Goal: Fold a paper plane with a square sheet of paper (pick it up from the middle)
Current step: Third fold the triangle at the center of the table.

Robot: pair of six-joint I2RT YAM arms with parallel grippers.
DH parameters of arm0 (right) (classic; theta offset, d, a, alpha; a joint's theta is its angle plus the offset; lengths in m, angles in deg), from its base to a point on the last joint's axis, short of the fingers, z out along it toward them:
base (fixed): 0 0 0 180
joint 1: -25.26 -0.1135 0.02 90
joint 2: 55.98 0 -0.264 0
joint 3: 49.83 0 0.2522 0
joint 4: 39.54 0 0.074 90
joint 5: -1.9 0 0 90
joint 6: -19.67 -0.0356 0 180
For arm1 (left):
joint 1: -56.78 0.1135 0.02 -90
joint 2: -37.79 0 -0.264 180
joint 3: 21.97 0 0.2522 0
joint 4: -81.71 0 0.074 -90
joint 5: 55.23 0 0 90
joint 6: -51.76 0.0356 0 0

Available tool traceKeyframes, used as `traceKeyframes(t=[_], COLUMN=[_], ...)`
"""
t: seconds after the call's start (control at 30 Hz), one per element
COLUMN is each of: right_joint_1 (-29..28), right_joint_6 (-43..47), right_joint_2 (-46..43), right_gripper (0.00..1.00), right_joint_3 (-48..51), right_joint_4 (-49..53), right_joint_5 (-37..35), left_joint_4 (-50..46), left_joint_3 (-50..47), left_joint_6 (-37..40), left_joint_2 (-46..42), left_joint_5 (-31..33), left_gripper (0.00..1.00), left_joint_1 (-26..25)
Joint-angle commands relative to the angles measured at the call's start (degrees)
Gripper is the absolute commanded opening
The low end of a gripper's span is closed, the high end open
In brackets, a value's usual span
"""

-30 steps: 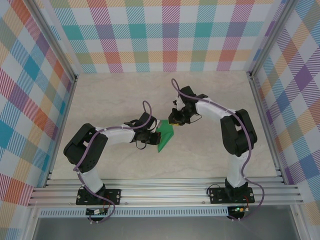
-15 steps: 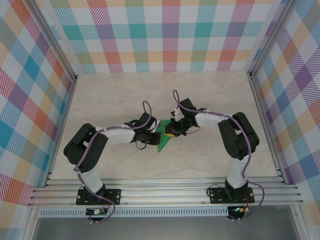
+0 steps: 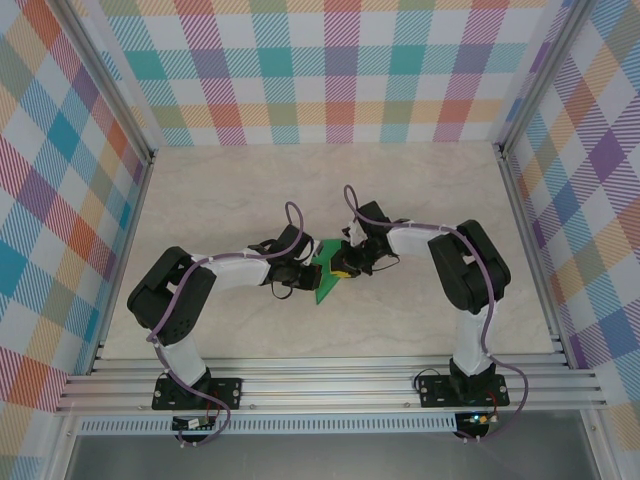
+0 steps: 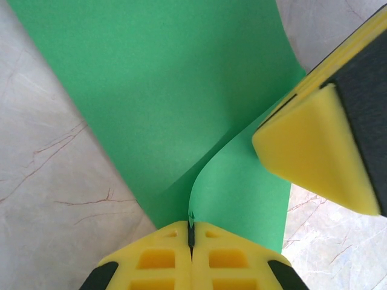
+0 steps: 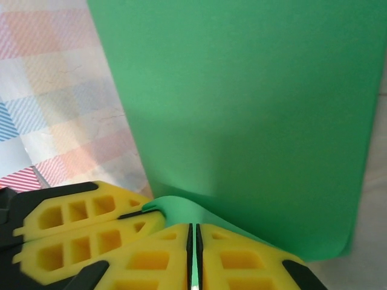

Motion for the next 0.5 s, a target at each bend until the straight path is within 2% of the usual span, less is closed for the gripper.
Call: traceKeyframes(t=[0.0, 0.23, 0.47], right_joint_1=[-0.37, -0.34, 0.81], right_joint_6=[1.74, 2.90, 2.15], right_joint_2=[1.47, 2.64, -2.55], right_gripper=[0.13, 0.13, 0.14], right_joint_3=[0.44, -0.37, 0.23], right_joint_4=[0.70, 3.03, 1.34], right_joint_5=[-1.59, -4.39, -2.71], left_joint_4=[-1.12, -1.39, -1.57], left_joint_3=[0.49, 0.04, 0.13], left_joint_6=[0.57, 0.55, 0.57], left_joint_2=[1.31, 1.11, 1.24], left_joint_5=[-0.31, 0.86, 0.82], left_gripper=[0.03, 0.02, 0.02], left_joint_1=[0.89, 0.89, 0.89])
